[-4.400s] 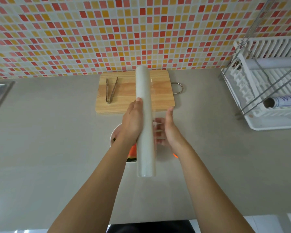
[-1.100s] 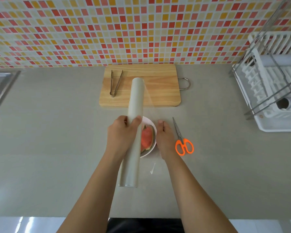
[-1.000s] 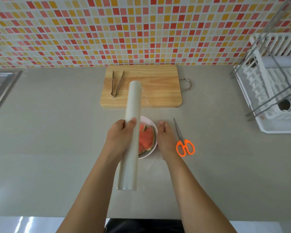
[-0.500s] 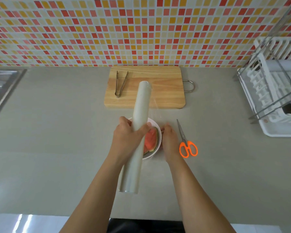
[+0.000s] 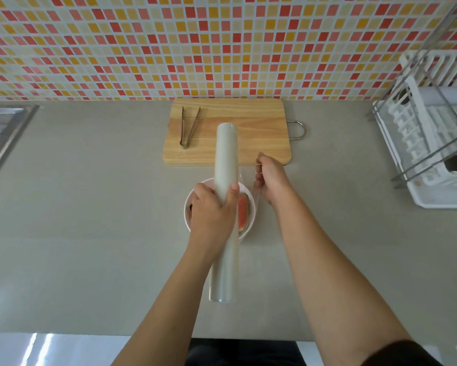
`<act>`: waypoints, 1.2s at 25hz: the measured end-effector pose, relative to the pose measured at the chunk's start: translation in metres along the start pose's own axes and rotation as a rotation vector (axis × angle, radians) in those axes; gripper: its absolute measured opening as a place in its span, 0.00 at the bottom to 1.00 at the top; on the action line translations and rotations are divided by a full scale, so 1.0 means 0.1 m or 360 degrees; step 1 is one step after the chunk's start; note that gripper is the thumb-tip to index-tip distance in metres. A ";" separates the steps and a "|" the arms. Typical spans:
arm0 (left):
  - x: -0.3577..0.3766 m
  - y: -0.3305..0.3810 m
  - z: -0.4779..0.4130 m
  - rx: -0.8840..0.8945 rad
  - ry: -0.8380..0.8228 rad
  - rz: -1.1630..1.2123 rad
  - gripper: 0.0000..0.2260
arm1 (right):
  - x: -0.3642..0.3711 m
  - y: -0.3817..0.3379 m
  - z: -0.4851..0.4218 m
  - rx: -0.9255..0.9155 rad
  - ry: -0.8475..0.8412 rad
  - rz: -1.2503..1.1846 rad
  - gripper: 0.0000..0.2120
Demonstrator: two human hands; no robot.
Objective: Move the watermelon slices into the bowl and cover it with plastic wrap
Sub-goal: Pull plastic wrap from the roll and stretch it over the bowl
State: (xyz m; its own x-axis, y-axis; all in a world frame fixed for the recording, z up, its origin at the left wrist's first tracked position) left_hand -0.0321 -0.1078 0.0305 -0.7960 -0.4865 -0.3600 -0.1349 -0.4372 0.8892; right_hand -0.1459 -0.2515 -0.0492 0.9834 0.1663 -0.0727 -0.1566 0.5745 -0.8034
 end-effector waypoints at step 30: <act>0.00 0.06 0.14 0.0059 0.0154 -0.0280 0.21 | 0.04 0.39 -0.09 0.0410 -0.0041 0.0066 0.17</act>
State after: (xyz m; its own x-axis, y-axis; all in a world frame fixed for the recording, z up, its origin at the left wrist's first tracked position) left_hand -0.0416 -0.0999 0.0398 -0.6981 -0.4766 -0.5344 -0.2898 -0.4944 0.8195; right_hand -0.1476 -0.2359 -0.0861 0.9735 0.2124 -0.0849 -0.2183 0.7514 -0.6227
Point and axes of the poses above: each hand's wrist, its own z-axis away from the middle knuckle, its own x-axis out of the palm, y = z × x, the point moved 8 cm from there along -z, towards the middle knuckle, and after that the axes turned 10 degrees about z, right-handed, at the moved point
